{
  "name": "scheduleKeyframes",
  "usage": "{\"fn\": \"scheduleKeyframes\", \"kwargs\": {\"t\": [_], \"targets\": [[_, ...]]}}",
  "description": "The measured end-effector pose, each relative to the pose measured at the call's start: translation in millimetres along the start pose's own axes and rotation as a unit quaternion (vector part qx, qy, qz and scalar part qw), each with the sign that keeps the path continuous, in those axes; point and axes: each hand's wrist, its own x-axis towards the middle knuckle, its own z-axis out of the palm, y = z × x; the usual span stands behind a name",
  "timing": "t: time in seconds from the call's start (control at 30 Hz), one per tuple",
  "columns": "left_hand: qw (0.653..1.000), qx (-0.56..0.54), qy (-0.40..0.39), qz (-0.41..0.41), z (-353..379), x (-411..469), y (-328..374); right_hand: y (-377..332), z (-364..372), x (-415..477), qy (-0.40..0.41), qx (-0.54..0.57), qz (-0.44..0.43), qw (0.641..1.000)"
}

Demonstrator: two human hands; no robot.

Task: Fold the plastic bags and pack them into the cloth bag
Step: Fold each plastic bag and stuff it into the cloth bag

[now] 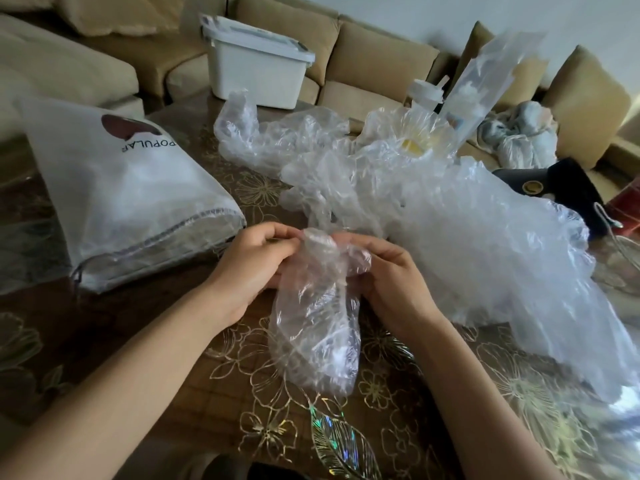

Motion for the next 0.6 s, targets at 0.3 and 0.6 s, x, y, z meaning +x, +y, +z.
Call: {"fn": "scheduleKeyframes", "kwargs": {"t": [0.3,0.6], "targets": [[0.979,-0.008,-0.199,-0.049,-9.2,-13.7,8.0,8.5,10.0,-9.9,0.047,-0.200,-0.152,0.967],[0.978,-0.168,-0.092,-0.077,-11.0,-9.7,10.7,4.4,4.8,-38.8,0.096,-0.395,-0.230,0.884]]}}
